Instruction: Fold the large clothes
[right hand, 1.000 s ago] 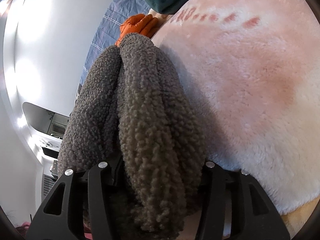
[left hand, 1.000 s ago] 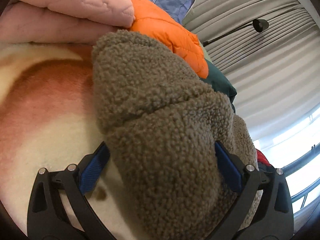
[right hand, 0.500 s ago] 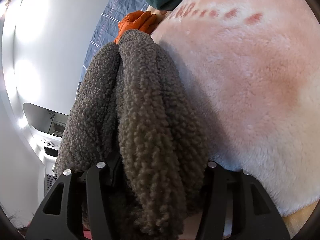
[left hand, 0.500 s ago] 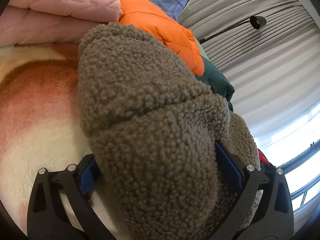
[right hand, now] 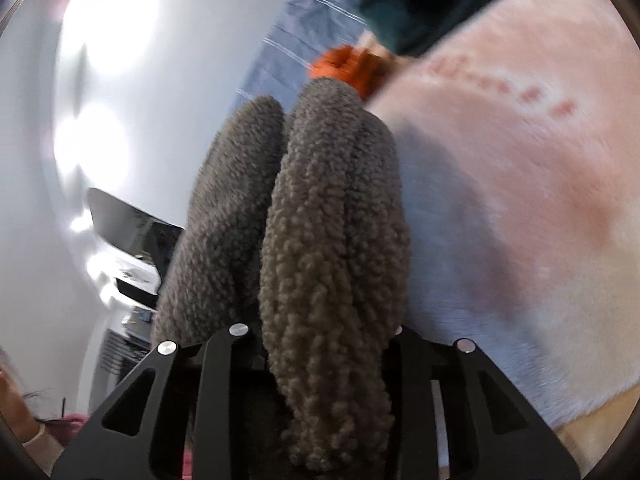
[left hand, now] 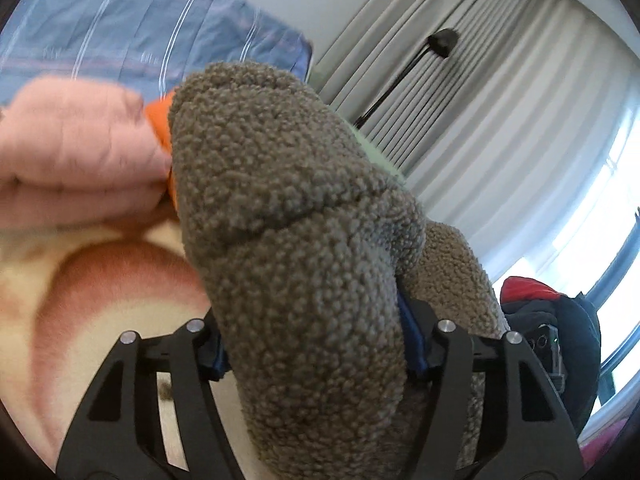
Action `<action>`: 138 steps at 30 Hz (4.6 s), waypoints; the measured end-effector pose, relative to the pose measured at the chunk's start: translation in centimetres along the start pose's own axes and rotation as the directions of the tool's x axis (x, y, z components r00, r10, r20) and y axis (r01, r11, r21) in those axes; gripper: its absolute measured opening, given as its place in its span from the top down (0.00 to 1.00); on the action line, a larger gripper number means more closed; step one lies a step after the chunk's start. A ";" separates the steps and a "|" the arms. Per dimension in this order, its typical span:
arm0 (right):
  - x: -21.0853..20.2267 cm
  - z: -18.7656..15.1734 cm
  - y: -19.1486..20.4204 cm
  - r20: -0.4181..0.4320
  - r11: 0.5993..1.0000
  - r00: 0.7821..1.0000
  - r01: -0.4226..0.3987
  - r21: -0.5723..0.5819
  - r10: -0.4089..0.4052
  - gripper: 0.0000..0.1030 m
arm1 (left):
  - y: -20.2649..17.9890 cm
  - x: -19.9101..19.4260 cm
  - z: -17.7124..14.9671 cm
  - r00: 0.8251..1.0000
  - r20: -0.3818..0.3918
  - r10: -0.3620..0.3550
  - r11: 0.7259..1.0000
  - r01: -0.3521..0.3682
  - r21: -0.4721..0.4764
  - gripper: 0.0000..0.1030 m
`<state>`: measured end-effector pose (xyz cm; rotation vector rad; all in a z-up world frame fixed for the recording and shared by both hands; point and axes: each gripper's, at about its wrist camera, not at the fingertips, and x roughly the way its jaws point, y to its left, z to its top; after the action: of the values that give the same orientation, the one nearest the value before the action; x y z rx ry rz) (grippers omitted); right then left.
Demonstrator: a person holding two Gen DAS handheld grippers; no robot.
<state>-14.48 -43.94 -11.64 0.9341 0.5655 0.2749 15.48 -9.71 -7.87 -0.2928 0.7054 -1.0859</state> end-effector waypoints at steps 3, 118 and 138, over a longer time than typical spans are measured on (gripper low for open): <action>0.3 -0.3 2.8 -0.020 0.997 1.000 -0.021 -0.075 0.020 0.72 | -1.6 -3.8 0.2 0.997 0.073 0.022 1.000 -0.023 0.016 0.38; 18.3 -11.4 24.5 0.186 0.578 0.918 0.368 -0.729 -0.350 0.03 | -10.3 -20.5 -11.6 0.466 0.197 0.862 0.487 -0.870 -0.073 0.02; 20.2 -12.5 26.2 0.166 0.541 0.921 0.345 -0.767 -0.353 0.03 | -9.1 -22.9 -11.7 0.416 0.206 0.886 0.446 -0.885 -0.131 0.02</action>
<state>-4.48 -11.17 -2.83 -0.0687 0.5481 0.1316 -4.95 7.68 -3.02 -0.0094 0.5066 0.0147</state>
